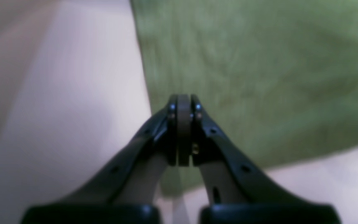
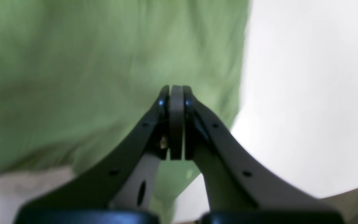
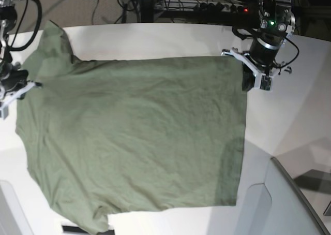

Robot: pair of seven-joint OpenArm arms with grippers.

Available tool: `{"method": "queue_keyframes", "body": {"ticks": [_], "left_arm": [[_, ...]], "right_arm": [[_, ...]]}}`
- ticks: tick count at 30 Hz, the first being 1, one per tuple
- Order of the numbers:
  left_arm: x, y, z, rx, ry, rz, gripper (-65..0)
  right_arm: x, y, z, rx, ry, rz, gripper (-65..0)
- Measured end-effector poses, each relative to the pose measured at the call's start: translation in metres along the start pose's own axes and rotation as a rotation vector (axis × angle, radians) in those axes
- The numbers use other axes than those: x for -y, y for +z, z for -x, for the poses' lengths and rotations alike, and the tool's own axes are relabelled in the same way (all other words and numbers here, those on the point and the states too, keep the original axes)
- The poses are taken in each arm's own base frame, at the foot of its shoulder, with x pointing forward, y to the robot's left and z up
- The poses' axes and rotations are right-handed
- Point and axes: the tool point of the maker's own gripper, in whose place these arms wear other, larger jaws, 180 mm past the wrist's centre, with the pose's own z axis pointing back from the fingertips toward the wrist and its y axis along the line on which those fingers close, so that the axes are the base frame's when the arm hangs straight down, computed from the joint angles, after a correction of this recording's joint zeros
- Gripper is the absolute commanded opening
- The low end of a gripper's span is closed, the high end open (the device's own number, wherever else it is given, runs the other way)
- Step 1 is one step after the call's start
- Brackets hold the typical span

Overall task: Layout the t-shirt on the table in an organized manner, then fold the t-shirt properly
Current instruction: 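Pull the shirt edge outward with both grippers to smooth it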

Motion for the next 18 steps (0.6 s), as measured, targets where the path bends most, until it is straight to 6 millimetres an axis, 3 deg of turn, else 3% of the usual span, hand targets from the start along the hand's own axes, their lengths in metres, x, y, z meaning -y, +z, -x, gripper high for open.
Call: {"method": "queue_keyframes", "body": {"ticks": [4,8,12,15,18], "left_arm": [[0.030,-0.009,-0.008,0.014,-0.006,0.077,-65.0],[0.043,-0.024,-0.014,0.026,-0.004,0.108,-65.0],[0.046,-0.045,0.011,-0.059,-0.012,0.120,-65.0],[0.049,-0.048,0.021,-0.077,-0.008,0.127,-65.0],[0.046,-0.048,0.045,-0.139,0.001,0.122,-65.0]], "right_arm": [[0.000,-0.001,0.019,-0.078,-0.015,0.001,-64.8],[-0.002,-0.010,0.015,-0.080,-0.027,-0.007,-64.8],[0.001,-0.034,0.010,-0.119,-0.077,-0.015,-64.8],[0.014,-0.046,0.005,-0.141,-0.102,0.006,-64.8],[0.022,-0.056,0.009,-0.177,-0.128,0.021,-64.8]]}}
